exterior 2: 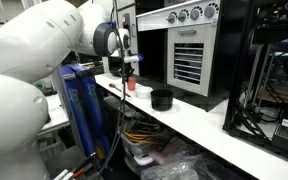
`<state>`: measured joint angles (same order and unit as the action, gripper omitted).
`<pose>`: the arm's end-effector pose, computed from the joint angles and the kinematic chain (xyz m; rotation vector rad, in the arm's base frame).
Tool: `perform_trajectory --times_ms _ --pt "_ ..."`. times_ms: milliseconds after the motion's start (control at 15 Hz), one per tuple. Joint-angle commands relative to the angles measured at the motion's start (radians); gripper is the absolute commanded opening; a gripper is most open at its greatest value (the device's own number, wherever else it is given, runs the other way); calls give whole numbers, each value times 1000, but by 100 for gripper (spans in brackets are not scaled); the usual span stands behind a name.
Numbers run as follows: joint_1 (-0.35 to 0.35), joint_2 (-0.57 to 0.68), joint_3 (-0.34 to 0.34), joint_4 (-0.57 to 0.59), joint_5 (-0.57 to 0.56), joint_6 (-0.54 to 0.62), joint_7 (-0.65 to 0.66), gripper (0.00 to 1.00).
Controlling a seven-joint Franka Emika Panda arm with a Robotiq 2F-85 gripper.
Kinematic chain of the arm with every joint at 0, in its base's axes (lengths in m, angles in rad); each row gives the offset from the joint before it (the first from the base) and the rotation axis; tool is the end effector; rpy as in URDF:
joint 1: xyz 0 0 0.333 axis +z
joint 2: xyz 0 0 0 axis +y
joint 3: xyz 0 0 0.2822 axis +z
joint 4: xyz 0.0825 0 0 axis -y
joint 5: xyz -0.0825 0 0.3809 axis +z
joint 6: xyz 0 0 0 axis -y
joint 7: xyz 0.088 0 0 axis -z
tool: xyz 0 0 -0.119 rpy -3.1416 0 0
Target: Put the cup on the cabinet then use the wooden spoon to mix in the black mug
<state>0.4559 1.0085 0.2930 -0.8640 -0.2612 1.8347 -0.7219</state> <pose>0.6229 0.4295 0.2709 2.3902 2.0320 -0.0146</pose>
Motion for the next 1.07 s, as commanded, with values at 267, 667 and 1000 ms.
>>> perform_trajectory --times_ms 267,667,1000 --pt "3 -18 -72 4 -64 -8 83 1" --pt "16 -43 -105 5 -82 -13 145 1" --pt "41 -103 -118 -8 -138 -22 195 1"
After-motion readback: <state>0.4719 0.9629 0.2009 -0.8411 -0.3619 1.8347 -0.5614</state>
